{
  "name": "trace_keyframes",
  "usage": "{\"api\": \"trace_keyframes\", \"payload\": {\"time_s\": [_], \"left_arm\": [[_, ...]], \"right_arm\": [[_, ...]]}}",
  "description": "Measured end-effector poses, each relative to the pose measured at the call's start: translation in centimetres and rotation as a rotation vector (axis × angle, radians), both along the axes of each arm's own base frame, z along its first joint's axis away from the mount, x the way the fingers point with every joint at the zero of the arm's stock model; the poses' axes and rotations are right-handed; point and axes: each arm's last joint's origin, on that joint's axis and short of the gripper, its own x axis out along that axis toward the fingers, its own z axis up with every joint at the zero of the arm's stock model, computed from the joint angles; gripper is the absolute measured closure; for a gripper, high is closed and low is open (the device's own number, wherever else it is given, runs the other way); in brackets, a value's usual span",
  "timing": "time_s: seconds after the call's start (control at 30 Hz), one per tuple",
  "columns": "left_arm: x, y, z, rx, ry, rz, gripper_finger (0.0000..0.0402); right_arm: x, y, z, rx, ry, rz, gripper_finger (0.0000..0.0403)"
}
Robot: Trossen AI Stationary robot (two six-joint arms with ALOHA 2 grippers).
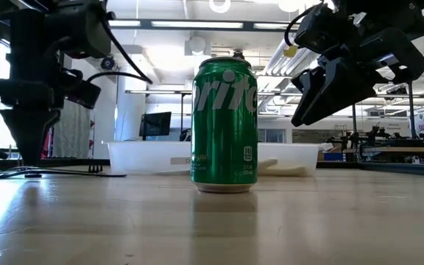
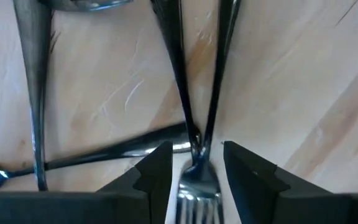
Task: Sort silverware
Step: Put the black fork into the silverware tray
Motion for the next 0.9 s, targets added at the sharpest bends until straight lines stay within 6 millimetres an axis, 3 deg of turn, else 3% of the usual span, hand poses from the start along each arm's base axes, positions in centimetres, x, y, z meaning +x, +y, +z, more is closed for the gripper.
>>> {"api": "trace_keyframes", "payload": {"time_s": [0.53, 0.9], "left_arm": [[1.5, 0.0, -2.0, 0.081, 0.008, -0.078, 0.033], [2.1, -0.5, -2.1, -0.073, -0.043, -0.078, 0.033]], "right_arm": [[0.0, 0.0, 0.0, 0.001, 0.004, -0.002, 0.03], [0.0, 0.0, 0.0, 0.005, 0.004, -0.004, 0.03]]}}
